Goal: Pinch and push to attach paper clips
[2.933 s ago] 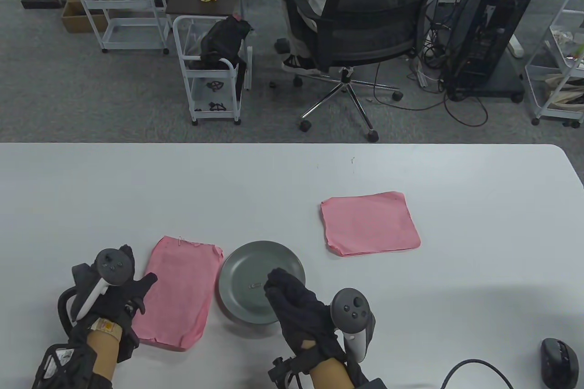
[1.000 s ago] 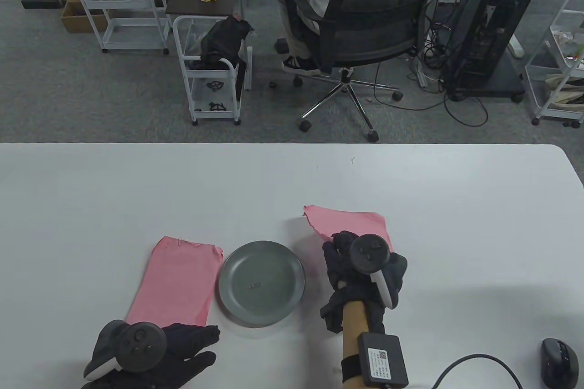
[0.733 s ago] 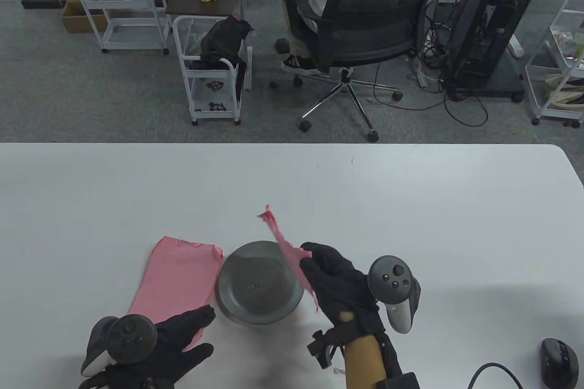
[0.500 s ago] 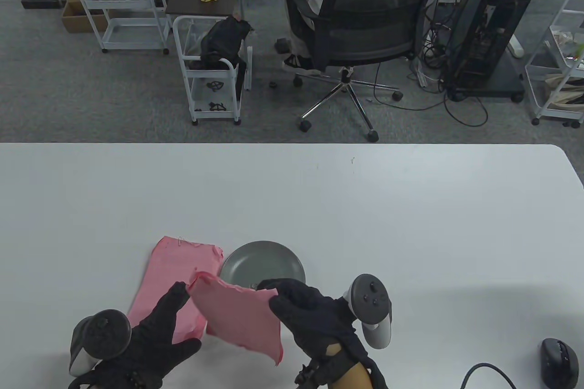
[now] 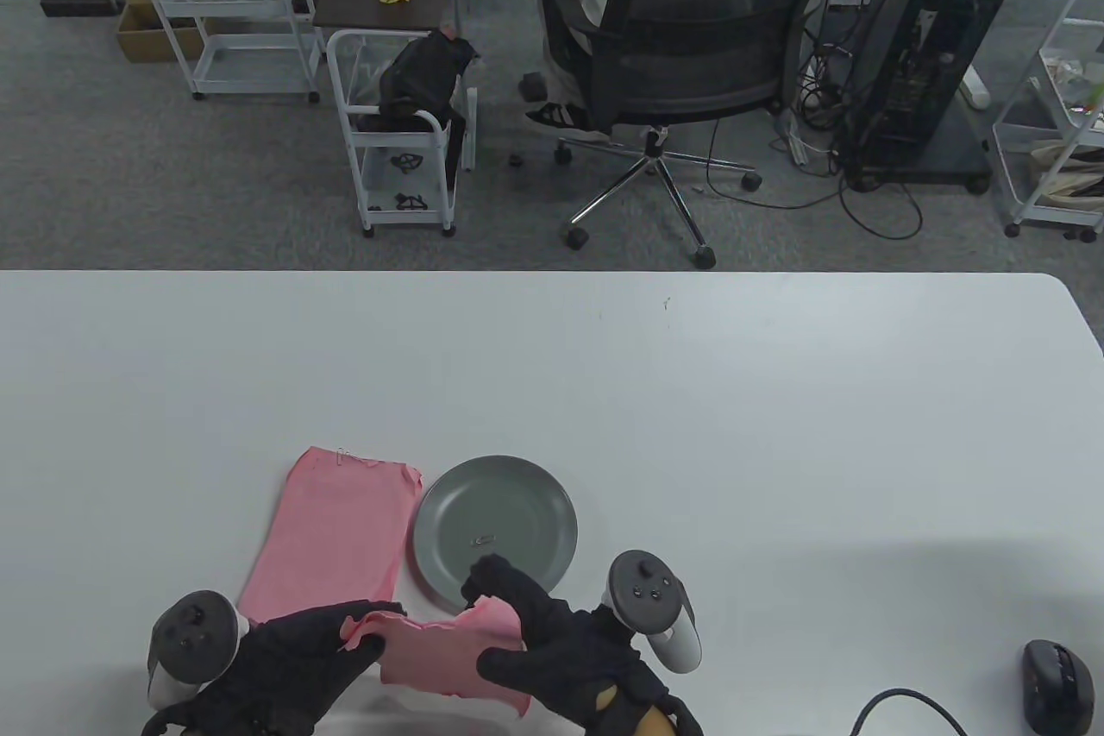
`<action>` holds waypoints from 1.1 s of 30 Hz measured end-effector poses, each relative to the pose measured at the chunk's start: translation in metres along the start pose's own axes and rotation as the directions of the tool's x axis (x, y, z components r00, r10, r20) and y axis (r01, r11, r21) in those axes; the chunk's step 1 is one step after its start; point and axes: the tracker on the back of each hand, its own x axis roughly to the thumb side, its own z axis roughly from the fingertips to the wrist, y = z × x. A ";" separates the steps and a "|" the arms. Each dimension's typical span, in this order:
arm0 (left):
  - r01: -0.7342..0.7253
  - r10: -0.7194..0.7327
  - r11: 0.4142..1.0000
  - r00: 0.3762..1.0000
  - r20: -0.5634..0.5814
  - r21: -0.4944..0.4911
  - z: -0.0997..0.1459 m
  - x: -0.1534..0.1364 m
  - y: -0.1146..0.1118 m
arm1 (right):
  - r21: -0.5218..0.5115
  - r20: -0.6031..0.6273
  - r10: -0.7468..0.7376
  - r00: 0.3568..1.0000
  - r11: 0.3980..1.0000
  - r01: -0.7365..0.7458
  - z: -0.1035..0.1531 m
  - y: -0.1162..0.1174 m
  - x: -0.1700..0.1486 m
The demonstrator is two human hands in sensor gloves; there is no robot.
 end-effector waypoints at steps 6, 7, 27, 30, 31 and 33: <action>0.080 -0.080 0.997 0.997 0.007 -0.006 0.000 0.001 0.000 | -0.231 0.054 0.185 0.981 0.958 -0.168 0.005 0.004 0.014; 0.118 -0.119 0.993 0.993 -0.013 -0.014 -0.001 0.000 -0.001 | -0.256 0.044 0.236 0.971 0.942 -0.218 0.005 0.004 0.013; 0.187 -0.190 0.981 0.976 -0.107 -0.042 -0.003 -0.003 -0.003 | -0.281 0.022 0.291 0.956 0.920 -0.274 0.007 0.004 0.009; 0.193 -0.193 0.981 0.980 -0.057 -0.012 0.000 0.008 0.000 | -0.309 0.068 0.356 0.932 0.896 -0.320 0.012 0.006 0.021; 0.191 -0.191 0.982 0.980 -0.047 -0.009 0.001 0.010 0.000 | -0.317 0.074 0.365 0.928 0.891 -0.325 0.013 0.006 0.023; 0.196 -0.196 0.981 0.979 -0.048 -0.009 0.001 0.011 0.000 | -0.320 0.072 0.362 0.930 0.891 -0.322 0.014 0.005 0.023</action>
